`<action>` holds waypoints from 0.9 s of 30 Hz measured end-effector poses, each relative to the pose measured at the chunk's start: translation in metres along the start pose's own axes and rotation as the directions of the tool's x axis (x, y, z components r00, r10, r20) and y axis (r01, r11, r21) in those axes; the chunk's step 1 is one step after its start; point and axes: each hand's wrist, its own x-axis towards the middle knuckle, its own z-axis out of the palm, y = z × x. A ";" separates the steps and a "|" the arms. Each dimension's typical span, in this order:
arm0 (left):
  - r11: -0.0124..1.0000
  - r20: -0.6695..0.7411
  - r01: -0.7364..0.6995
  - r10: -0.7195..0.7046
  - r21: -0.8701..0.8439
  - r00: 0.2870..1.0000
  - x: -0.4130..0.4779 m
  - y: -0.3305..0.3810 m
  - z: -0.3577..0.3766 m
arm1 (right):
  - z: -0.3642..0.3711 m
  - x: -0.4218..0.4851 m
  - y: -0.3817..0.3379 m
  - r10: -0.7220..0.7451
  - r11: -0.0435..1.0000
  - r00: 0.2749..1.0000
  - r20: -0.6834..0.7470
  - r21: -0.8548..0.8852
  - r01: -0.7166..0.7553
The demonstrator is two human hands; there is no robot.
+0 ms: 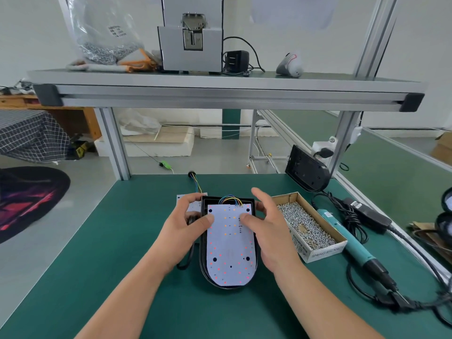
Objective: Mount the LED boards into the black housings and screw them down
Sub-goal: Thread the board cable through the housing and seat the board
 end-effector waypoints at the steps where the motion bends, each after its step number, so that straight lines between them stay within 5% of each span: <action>1: 1.000 0.015 0.006 -0.006 0.003 1.000 0.000 0.000 0.002 | 0.000 0.001 0.000 0.011 1.000 1.000 -0.009 0.012 -0.011; 9: 0.998 0.034 -0.006 0.008 -0.062 0.999 0.001 -0.003 0.005 | -0.004 0.007 0.003 0.010 1.000 0.999 0.035 -0.003 -0.010; 15: 0.984 0.062 0.027 -0.017 -0.177 0.998 -0.003 0.002 0.004 | -0.014 0.015 0.001 0.135 0.969 0.991 0.010 0.206 -0.134; 19: 0.962 0.105 0.069 -0.043 -0.263 0.994 -0.004 0.004 0.008 | -0.015 0.012 0.002 -0.013 0.999 0.983 0.183 0.049 0.004; 27: 0.952 0.156 0.111 -0.068 -0.284 0.985 -0.004 -0.002 0.007 | -0.011 0.007 0.001 -0.016 0.969 0.929 0.369 -0.225 0.106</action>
